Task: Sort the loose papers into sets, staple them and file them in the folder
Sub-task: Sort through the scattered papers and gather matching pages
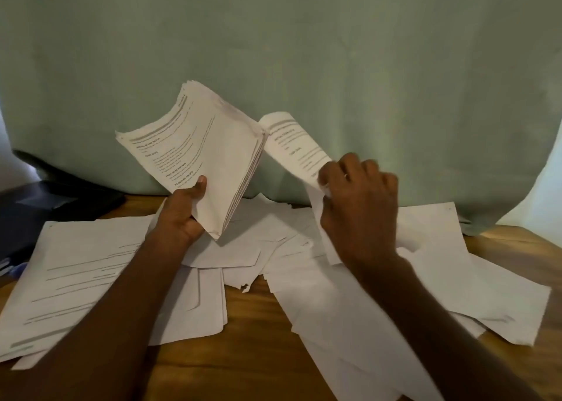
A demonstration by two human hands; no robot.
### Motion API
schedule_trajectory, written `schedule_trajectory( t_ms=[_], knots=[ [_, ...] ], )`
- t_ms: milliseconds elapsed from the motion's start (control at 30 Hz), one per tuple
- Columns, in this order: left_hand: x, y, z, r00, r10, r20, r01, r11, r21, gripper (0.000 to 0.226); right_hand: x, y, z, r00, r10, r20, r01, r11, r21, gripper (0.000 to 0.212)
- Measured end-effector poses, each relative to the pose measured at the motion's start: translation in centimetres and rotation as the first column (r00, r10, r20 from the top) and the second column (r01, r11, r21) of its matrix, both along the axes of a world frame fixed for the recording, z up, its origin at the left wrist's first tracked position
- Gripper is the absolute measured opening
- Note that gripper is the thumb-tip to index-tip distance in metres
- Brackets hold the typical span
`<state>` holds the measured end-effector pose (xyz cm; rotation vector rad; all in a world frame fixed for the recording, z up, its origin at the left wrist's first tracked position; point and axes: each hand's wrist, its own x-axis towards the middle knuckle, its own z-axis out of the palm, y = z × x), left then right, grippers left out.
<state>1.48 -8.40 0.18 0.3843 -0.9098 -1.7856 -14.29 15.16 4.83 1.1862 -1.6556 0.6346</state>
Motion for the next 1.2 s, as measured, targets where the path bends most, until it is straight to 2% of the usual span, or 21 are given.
schedule_trajectory(
  t_ms=[67, 133, 233, 400, 567, 700, 933, 1067, 1133, 1200],
  knots=[
    [0.6, -0.7, -0.1, 0.997, 0.072, -0.001, -0.072, 0.997, 0.022, 0.040, 2.4, -1.0, -2.0, 0.998, 0.015, 0.067, -0.033, 0.957, 0.287, 0.043],
    [0.7, -1.1, -0.4, 0.993, 0.114, 0.019, -0.114, 0.993, 0.030, 0.045, 4.0, -2.0, -4.5, 0.988, 0.001, 0.153, -0.084, 0.842, 0.533, 0.044],
    [0.4, -1.4, -0.9, 0.987, 0.135, 0.084, -0.137, 0.990, 0.029, 0.048, 5.4, -3.0, -6.9, 0.992, -0.008, 0.122, -0.081, 0.705, 0.705, 0.044],
    [0.4, -1.6, -0.8, 0.982, 0.159, 0.100, -0.162, 0.987, 0.021, 0.047, 6.3, -3.2, -7.5, 0.993, 0.065, 0.103, -0.118, 0.734, 0.669, 0.042],
    [1.3, -2.3, -0.4, 0.975, 0.211, 0.068, -0.214, 0.976, 0.030, 0.046, 6.8, -2.6, -7.2, 0.979, 0.097, 0.180, -0.195, 0.716, 0.670, 0.043],
    [2.0, -2.8, -0.6, 0.968, 0.244, 0.065, -0.250, 0.963, 0.097, 0.045, 7.6, -2.5, -7.0, 0.987, 0.059, 0.148, -0.141, 0.757, 0.638, 0.047],
    [2.1, -3.0, -1.1, 0.962, 0.257, 0.093, -0.266, 0.958, 0.105, 0.046, 6.9, -3.1, -7.1, 0.984, 0.000, 0.178, -0.114, 0.766, 0.633, 0.045],
    [2.1, -2.9, -1.0, 0.968, 0.244, 0.060, -0.250, 0.958, 0.140, 0.045, 6.1, -3.2, -6.8, 0.983, -0.017, 0.182, -0.107, 0.758, 0.644, 0.047],
    [2.1, -2.6, -0.9, 0.971, 0.236, 0.036, -0.239, 0.960, 0.145, 0.046, 5.7, -2.8, -6.2, 0.979, -0.009, 0.206, -0.116, 0.801, 0.587, 0.042],
    [1.8, -2.1, -0.7, 0.976, 0.219, 0.008, -0.219, 0.969, 0.117, 0.045, 4.8, -2.6, -4.8, 0.979, -0.031, 0.202, -0.065, 0.890, 0.451, 0.029]
  ],
)
